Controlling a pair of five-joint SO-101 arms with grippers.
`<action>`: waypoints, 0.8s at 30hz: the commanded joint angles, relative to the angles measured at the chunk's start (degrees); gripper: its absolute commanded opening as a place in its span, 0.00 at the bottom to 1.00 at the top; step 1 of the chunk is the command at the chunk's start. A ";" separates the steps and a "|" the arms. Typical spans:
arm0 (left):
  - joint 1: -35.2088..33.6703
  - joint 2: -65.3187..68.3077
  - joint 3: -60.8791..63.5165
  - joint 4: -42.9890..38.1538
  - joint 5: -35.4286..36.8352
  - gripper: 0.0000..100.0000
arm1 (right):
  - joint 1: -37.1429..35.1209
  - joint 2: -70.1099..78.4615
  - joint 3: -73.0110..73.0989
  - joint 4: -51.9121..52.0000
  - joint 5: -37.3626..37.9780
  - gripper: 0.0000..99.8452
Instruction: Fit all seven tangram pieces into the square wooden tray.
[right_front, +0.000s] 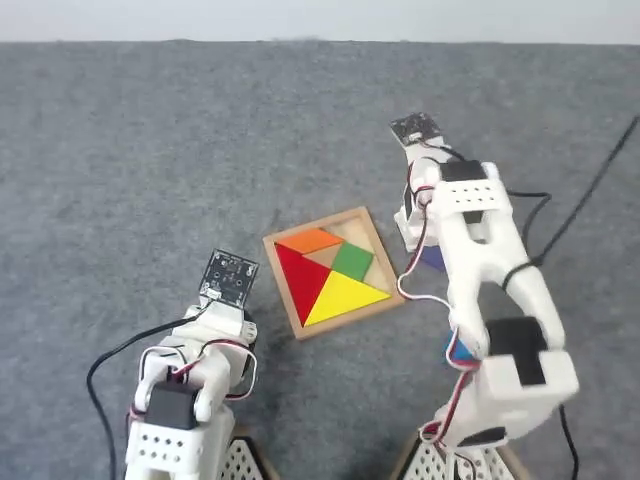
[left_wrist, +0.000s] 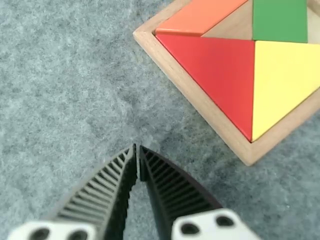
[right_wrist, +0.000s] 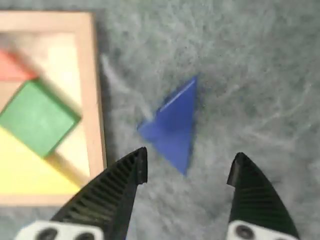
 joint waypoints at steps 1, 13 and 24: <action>-0.26 -1.23 -0.66 0.26 0.26 0.01 | 0.57 4.18 -4.40 -1.63 -2.99 0.27; -0.26 -1.23 -0.66 0.26 0.26 0.01 | -2.42 9.71 -6.86 -6.20 -11.78 0.27; -0.26 -1.23 -0.66 0.26 0.26 0.01 | -3.12 10.15 -6.59 -6.20 -18.46 0.27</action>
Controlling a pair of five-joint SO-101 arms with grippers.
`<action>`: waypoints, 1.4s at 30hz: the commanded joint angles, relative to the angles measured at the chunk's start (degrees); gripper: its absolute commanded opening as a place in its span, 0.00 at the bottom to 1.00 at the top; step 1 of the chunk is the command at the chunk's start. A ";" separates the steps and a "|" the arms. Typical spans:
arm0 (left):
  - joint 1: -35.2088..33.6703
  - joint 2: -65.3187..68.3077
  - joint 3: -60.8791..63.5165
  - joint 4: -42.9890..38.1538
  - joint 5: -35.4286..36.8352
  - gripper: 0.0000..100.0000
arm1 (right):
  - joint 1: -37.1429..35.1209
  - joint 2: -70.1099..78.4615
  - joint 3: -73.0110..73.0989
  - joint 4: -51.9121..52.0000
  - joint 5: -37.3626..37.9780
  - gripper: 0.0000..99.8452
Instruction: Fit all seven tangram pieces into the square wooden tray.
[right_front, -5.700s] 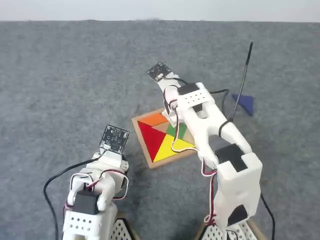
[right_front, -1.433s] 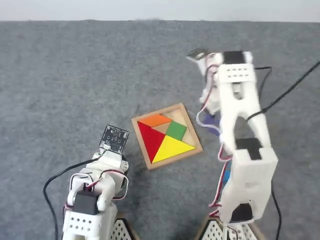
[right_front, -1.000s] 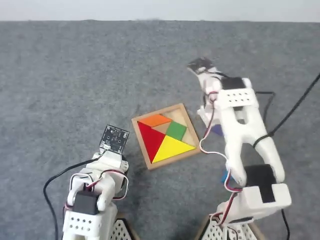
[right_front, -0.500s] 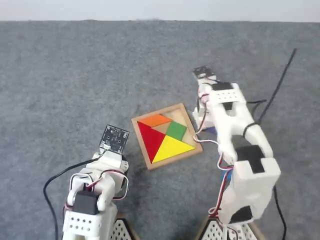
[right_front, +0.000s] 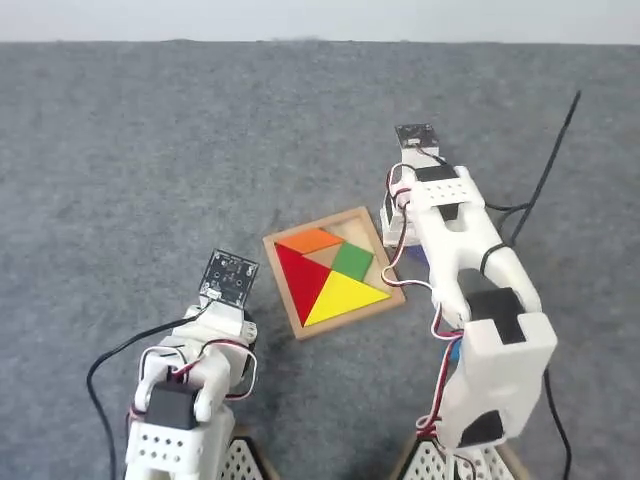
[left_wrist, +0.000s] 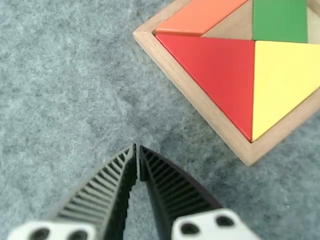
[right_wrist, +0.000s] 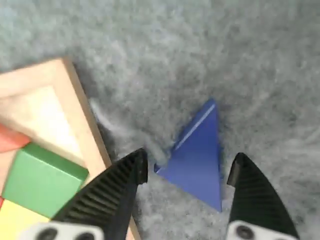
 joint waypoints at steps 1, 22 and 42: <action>-0.26 -1.23 -0.66 0.26 0.26 0.01 | 0.13 0.31 -2.99 -1.01 -1.14 0.27; -0.26 -1.23 -0.66 0.26 0.26 0.01 | 0.92 5.76 -5.45 0.13 -4.48 0.09; -0.26 -1.23 -0.66 0.26 0.26 0.01 | 3.56 -47.16 38.86 -15.96 -0.35 0.08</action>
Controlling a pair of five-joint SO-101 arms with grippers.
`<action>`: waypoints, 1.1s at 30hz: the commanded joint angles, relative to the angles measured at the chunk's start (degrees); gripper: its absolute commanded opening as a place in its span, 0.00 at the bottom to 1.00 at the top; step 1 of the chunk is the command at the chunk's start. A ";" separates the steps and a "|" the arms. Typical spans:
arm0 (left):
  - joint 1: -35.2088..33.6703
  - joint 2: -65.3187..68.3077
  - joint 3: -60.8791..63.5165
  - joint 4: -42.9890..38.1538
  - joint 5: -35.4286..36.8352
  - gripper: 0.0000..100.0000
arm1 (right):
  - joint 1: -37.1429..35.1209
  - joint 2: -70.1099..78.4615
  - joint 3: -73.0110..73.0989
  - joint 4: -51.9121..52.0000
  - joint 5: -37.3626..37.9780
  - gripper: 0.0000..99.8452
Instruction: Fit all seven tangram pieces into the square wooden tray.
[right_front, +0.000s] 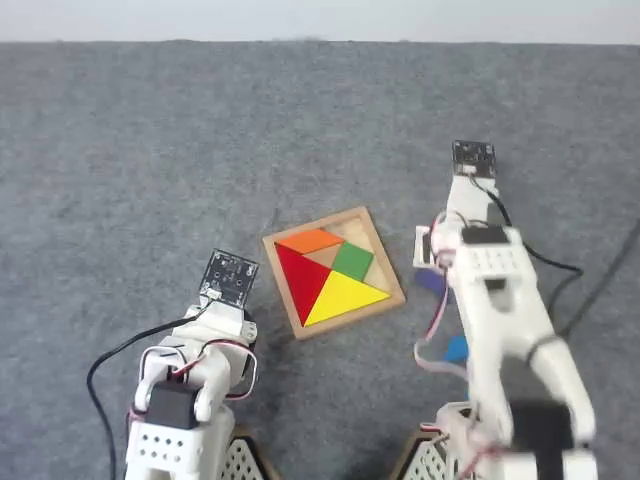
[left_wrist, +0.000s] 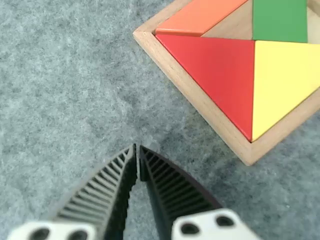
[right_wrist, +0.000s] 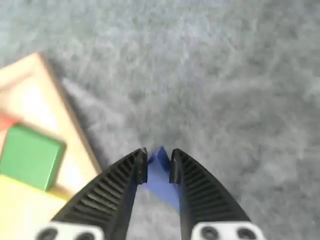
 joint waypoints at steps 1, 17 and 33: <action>-0.26 -1.23 -0.66 0.26 0.26 0.01 | -3.38 -12.35 4.22 -0.40 2.64 0.08; -0.26 -1.23 -0.66 0.26 0.26 0.01 | -7.34 14.02 -9.32 5.32 5.71 0.20; -0.26 -1.23 -0.66 0.26 0.26 0.01 | -4.62 14.90 -10.99 5.49 7.38 0.21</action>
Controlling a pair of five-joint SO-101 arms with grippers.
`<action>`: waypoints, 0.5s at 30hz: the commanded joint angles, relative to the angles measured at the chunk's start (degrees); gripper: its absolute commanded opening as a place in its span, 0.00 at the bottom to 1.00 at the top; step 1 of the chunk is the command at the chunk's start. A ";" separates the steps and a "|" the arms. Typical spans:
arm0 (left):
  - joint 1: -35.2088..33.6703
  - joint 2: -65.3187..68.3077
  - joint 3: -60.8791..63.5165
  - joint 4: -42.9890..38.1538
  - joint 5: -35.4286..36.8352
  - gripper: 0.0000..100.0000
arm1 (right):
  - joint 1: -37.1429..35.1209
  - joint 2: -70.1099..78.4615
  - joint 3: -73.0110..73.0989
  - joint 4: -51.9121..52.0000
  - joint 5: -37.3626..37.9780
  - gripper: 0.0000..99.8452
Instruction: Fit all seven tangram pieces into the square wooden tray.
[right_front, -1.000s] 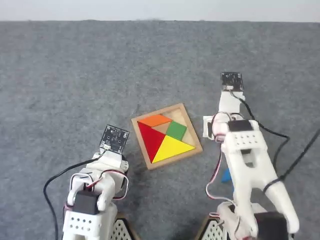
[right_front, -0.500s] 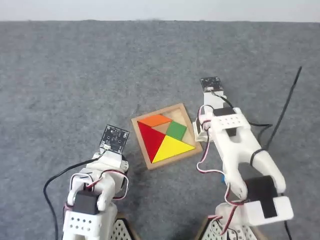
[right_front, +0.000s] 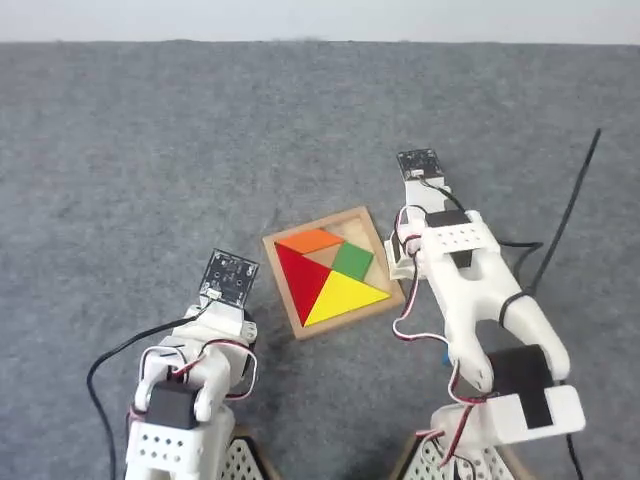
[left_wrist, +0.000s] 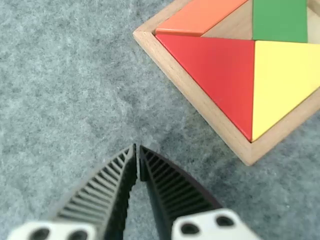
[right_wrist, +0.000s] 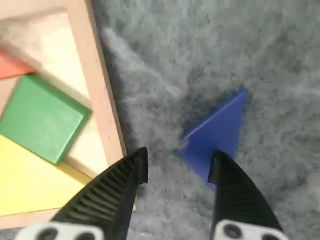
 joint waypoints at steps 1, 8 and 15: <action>-0.26 -1.23 -0.66 0.26 0.26 0.01 | 3.47 0.13 -2.64 0.75 0.35 0.21; -0.26 -1.23 -0.66 0.26 0.26 0.01 | 9.36 0.31 -5.80 3.82 0.53 0.21; -0.26 -1.23 -0.66 0.26 0.26 0.01 | 10.24 10.68 -12.84 6.46 0.44 0.21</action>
